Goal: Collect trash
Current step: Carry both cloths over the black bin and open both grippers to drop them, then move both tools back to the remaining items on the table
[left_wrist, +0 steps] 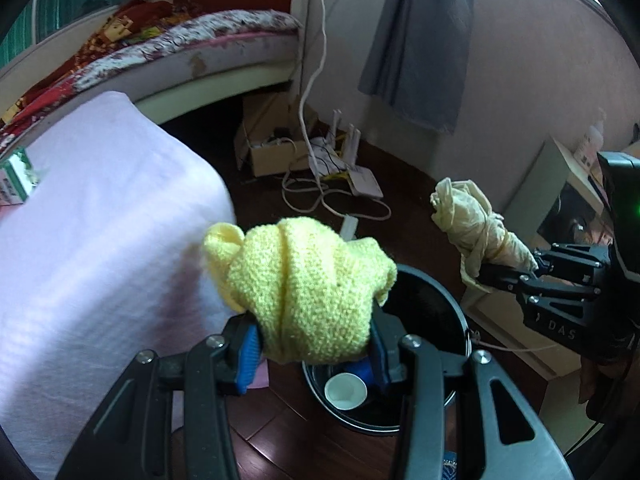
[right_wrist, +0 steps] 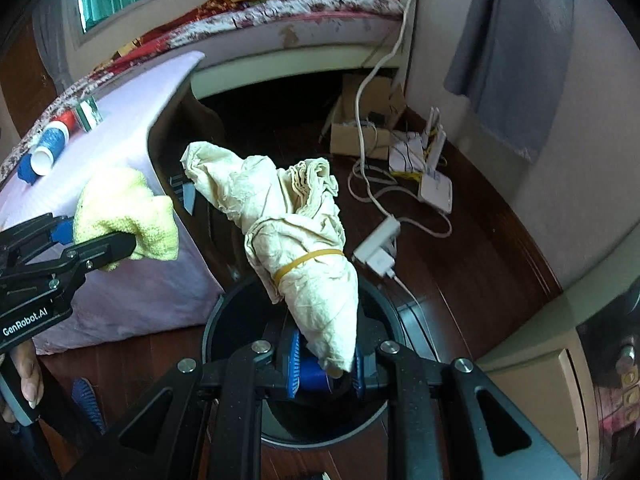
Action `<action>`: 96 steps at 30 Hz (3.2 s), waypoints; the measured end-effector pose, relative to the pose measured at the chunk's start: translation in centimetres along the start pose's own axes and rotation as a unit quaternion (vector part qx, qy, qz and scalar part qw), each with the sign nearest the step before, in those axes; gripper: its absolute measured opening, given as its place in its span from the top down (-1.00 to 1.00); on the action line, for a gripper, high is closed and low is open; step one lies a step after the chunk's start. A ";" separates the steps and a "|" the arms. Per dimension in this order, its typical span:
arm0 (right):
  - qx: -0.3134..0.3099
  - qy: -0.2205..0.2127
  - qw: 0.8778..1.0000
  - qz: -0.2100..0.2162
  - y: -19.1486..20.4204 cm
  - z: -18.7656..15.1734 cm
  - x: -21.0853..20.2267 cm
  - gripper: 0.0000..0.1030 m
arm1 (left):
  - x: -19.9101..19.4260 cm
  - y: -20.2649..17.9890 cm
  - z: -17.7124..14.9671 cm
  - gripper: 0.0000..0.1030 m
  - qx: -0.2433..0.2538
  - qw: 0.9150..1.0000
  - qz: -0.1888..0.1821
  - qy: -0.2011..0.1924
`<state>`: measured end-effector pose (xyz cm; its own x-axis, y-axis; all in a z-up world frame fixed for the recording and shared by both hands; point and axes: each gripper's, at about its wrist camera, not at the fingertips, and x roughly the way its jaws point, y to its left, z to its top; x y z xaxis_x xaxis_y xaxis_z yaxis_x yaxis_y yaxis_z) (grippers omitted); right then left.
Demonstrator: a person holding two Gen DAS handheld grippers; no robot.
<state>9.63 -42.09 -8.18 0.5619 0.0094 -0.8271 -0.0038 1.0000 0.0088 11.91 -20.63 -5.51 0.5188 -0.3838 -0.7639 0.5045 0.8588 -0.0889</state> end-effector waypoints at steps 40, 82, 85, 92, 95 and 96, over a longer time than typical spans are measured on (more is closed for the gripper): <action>-0.015 0.091 0.995 -0.037 -2.2 -2.8 5.8 -1.00 | 4.1 -0.7 -2.4 -0.89 0.008 0.997 0.042 0.057; -0.107 -0.054 0.992 0.047 13.5 10.0 -1.3 -1.00 | -8.2 10.4 -0.2 -0.93 -0.093 0.981 0.156 -0.068; -0.115 -0.063 0.990 0.059 15.3 10.9 -1.5 -1.00 | -9.1 11.9 -0.6 -0.93 -0.105 0.977 0.169 -0.071; -0.136 -0.078 0.984 0.086 20.3 12.7 -1.7 -1.00 | -11.6 15.9 -2.3 -0.93 -0.134 0.967 0.203 -0.077; -0.145 -0.083 0.981 0.101 22.7 13.3 -1.6 -1.00 | -12.9 17.8 -3.1 -0.93 -0.148 0.961 0.220 -0.081; -0.150 -0.085 0.979 0.106 23.7 13.5 -1.5 -1.00 | -13.4 18.5 -3.5 -0.93 -0.154 0.958 0.227 -0.082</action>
<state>19.90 -18.47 0.90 0.6512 0.2411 -0.7196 -0.3637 0.9314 -0.0170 11.92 1.56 0.82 0.7508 0.0255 -0.6601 -0.0123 0.9996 0.0246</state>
